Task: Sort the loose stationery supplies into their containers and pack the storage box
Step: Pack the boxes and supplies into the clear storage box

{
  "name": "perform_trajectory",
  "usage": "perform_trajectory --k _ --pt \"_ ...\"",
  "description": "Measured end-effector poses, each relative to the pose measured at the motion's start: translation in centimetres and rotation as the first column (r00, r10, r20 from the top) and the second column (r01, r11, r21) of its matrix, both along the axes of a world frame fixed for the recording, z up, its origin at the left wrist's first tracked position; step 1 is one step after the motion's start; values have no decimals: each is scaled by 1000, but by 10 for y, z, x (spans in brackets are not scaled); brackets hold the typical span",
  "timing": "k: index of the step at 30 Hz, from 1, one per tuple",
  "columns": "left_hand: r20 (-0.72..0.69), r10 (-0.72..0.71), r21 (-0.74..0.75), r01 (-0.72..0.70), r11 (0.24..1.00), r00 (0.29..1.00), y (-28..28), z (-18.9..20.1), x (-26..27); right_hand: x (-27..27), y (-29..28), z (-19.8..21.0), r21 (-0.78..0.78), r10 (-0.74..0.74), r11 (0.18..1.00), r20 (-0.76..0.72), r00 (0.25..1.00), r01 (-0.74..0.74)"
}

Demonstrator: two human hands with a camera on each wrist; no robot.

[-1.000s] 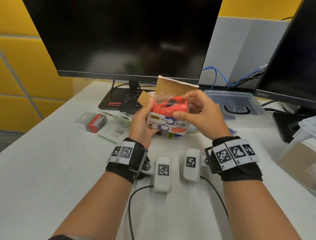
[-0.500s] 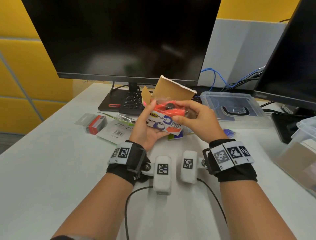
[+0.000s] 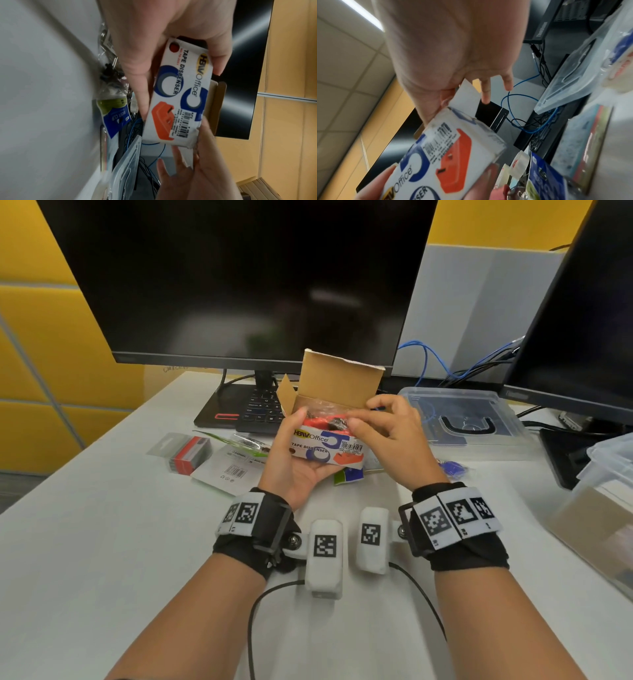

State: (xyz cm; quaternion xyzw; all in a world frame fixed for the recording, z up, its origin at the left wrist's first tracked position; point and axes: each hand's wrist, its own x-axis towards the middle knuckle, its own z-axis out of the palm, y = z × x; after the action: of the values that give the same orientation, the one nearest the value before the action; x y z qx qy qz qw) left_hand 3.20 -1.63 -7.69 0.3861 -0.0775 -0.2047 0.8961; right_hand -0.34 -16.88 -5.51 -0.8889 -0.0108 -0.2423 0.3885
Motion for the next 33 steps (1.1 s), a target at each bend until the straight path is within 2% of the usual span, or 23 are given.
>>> perform_trajectory --k 3,5,8,11,14,16,18,20,21,24,26,29,33 --pt "3 -2 -12 2 1000 1000 -3 -1 -1 -4 2 1 261 -3 965 127 992 -30" --pt "-4 4 -20 -4 1000 1000 -3 -1 0 -5 0 1 316 -59 949 183 981 -2" --pt "-5 19 -17 -19 1000 1000 -2 -2 0 -4 -5 -3 159 -133 982 208 969 100" --pt "11 12 -7 -12 1000 1000 -5 -2 -2 -1 -6 -5 5 -126 992 119 985 126" --pt "3 5 -19 -4 1000 1000 -7 -3 -3 -1 -4 -5 -2 -63 998 70 996 64" --pt "-13 17 -34 -17 999 1000 -7 -3 -3 -3 -2 -3 128 -61 991 123 990 45" --pt "-30 27 -55 -29 998 999 -7 -2 -3 -4 -1 -1 323 -93 946 197 976 25" --pt "-40 30 -70 -33 997 999 -8 -2 -2 -3 0 0 436 -129 900 218 967 22" --pt "-43 29 -77 -32 997 999 -8 -2 -2 -1 1 -1 511 -132 860 205 970 9" --pt "-72 5 -119 -14 993 997 -9 -6 0 0 7 1 758 -40 650 104 994 -53" --pt "-139 -18 -180 -8 984 990 -9 -9 4 0 9 1 796 4 601 80 997 -67" --pt "-211 -36 -241 -17 970 977 -8 -13 7 1 7 -2 779 59 615 110 992 -123" --pt "-154 -47 -176 20 984 987 -10 -11 2 1 9 -8 734 112 662 101 989 -150"
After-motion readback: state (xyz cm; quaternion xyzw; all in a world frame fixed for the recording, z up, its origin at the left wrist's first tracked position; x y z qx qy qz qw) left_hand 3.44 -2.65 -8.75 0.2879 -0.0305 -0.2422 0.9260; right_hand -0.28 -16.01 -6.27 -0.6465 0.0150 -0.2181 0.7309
